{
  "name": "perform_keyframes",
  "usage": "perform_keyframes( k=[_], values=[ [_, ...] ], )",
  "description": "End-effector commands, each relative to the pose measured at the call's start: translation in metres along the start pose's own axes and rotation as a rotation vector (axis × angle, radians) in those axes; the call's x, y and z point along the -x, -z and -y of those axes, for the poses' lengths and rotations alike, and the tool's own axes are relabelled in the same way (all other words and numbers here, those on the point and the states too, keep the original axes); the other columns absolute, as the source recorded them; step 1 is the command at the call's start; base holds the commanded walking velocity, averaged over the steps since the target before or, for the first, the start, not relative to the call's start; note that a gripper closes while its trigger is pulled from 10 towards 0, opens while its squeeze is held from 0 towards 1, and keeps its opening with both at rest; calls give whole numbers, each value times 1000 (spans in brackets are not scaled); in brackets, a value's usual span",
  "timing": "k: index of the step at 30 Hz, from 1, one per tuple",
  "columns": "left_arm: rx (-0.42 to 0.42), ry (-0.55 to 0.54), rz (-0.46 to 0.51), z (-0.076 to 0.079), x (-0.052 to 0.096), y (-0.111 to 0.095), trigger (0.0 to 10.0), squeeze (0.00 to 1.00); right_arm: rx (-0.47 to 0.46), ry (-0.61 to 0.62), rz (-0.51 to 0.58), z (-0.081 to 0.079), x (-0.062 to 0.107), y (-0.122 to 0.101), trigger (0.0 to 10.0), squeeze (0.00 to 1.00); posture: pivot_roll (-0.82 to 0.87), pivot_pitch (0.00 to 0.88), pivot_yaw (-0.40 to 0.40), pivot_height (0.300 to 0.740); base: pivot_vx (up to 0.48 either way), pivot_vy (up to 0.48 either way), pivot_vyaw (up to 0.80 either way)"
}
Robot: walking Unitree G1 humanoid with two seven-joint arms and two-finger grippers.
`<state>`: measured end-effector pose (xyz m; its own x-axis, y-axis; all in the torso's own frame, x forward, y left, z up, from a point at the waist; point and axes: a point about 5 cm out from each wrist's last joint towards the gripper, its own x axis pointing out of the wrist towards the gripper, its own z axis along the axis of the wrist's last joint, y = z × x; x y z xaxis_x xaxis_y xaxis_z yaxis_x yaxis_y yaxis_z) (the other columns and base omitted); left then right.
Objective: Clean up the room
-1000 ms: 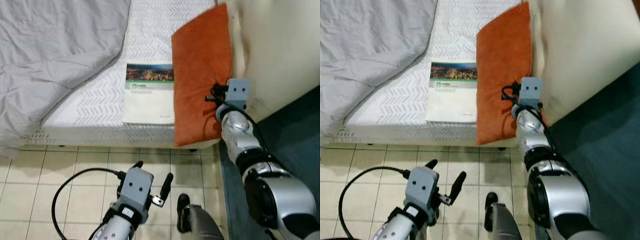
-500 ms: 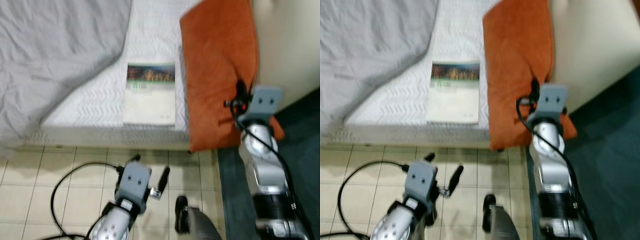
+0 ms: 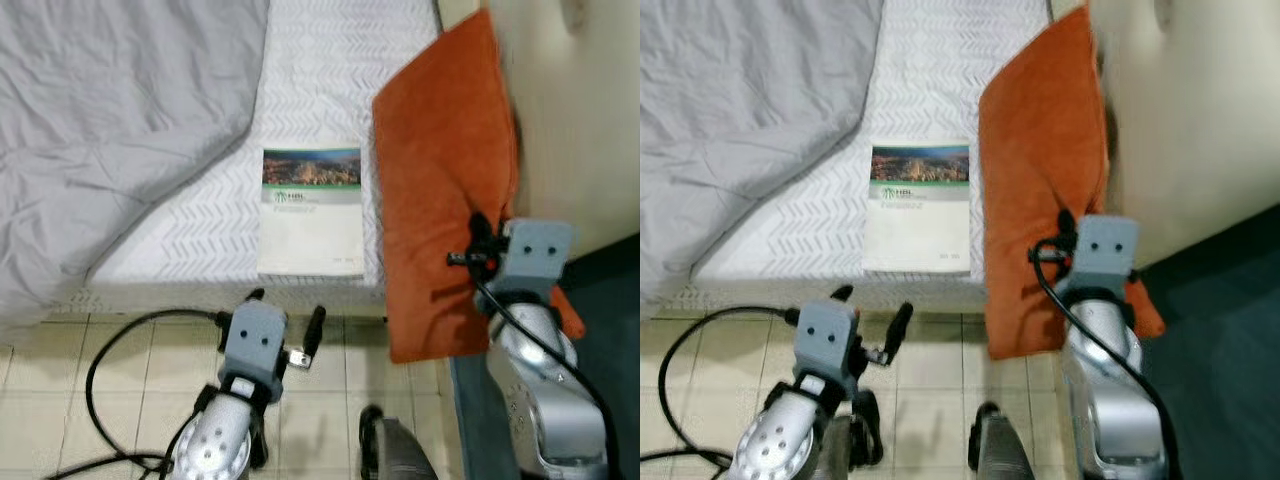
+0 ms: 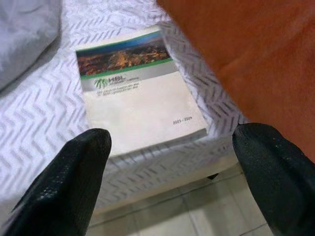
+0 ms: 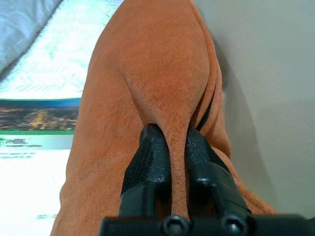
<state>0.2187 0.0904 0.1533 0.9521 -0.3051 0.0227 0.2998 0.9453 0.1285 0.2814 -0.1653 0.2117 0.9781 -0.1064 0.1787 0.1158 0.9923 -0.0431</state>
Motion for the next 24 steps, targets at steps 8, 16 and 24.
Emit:
perform_keyframes(
  k=[8,16,24],
  values=[
    [6,71,-23,10,-1,2,10000,0,3,56,79,11,5,-18,10000,0,-16,452,-99,740,415,101,0],
    [-8,96,-38,15,-3,6,10000,0,-2,39,46,13,-5,-4,10000,0,-10,441,-92,740,289,0,0],
    [-51,65,-77,3,0,18,10000,0,111,64,5,37,-50,37,10000,0,44,456,-61,740,0,0,0]
  ],
)
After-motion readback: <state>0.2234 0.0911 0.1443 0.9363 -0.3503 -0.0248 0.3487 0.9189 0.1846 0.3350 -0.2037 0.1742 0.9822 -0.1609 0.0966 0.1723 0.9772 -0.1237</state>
